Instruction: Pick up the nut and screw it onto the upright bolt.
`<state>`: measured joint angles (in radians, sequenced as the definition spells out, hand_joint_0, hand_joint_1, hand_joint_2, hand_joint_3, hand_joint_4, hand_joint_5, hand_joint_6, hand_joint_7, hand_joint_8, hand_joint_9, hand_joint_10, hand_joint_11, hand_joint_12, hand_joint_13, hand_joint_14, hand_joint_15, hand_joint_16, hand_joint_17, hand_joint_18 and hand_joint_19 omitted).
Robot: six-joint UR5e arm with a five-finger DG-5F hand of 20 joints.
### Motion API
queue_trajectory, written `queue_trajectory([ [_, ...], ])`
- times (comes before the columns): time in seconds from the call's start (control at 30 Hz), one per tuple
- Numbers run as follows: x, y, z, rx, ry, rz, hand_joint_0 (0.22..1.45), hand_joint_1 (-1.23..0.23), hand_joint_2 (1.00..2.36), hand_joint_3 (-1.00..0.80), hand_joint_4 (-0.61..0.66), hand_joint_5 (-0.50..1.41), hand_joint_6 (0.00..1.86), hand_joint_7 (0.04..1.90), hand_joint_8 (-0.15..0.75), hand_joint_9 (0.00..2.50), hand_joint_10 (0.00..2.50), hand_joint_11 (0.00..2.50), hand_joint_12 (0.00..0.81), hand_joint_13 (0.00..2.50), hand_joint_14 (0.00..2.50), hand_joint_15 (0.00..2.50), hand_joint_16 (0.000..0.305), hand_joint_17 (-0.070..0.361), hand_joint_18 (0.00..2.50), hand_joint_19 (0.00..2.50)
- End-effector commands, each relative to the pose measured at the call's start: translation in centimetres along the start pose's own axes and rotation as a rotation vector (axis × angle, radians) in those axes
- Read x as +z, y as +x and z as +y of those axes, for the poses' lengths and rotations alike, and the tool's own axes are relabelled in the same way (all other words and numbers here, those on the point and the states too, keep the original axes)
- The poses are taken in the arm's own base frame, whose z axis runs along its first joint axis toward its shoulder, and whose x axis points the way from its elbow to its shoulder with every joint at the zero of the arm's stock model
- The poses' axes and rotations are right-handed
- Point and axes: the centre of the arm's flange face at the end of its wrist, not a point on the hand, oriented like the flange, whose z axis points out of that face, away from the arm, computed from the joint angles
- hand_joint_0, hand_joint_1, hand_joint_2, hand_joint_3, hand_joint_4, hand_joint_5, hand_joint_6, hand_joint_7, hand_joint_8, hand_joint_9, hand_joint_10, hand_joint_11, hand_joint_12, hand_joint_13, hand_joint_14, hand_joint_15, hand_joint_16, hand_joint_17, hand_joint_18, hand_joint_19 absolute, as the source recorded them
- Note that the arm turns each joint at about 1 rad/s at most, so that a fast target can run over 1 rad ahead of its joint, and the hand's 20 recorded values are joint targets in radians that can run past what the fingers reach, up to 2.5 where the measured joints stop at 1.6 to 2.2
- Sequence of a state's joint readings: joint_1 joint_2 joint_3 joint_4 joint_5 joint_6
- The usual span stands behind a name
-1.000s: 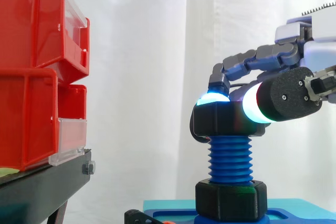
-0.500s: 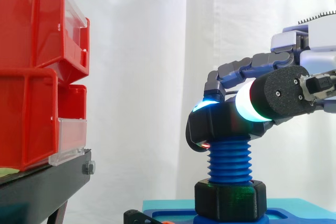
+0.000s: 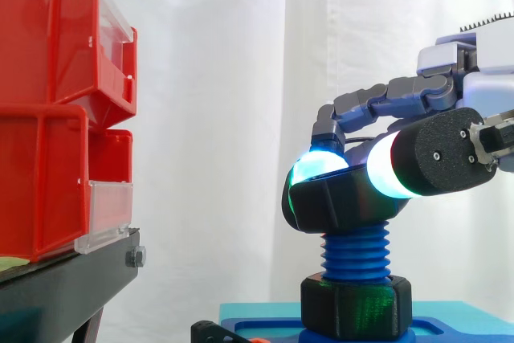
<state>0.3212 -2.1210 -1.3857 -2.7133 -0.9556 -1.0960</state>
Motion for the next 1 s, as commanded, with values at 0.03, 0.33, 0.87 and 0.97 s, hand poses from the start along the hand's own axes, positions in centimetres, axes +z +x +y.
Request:
queue_trajectory([
  [0.03,0.1,-0.1,-0.4,-0.001,0.006,-0.002,0.53,-0.65,1.0,-0.5,0.33,-0.2,0.52,1.44,0.345,0.44,0.0,0.1,0.376,0.42,0.0,0.0,0.054,0.121,0.52,0.06],
  [0.33,0.2,-0.4,-0.9,-0.002,0.014,-0.002,0.54,-0.67,1.0,-0.5,0.33,-0.2,0.52,1.44,0.343,0.44,0.0,0.1,0.375,0.43,0.0,0.0,0.054,0.121,0.53,0.06],
  [0.87,0.8,-1.0,-2.2,-0.003,0.008,0.011,0.54,-0.72,1.0,-0.5,0.32,-0.2,0.51,1.44,0.341,0.44,0.0,0.1,0.375,0.43,0.0,0.0,0.054,0.121,0.54,0.06],
  [0.97,0.8,-1.1,-2.1,-0.001,0.005,0.009,0.54,-0.73,1.0,-0.5,0.32,-0.2,0.51,1.45,0.34,0.44,0.0,0.1,0.375,0.43,0.0,0.0,0.054,0.121,0.54,0.06],
])
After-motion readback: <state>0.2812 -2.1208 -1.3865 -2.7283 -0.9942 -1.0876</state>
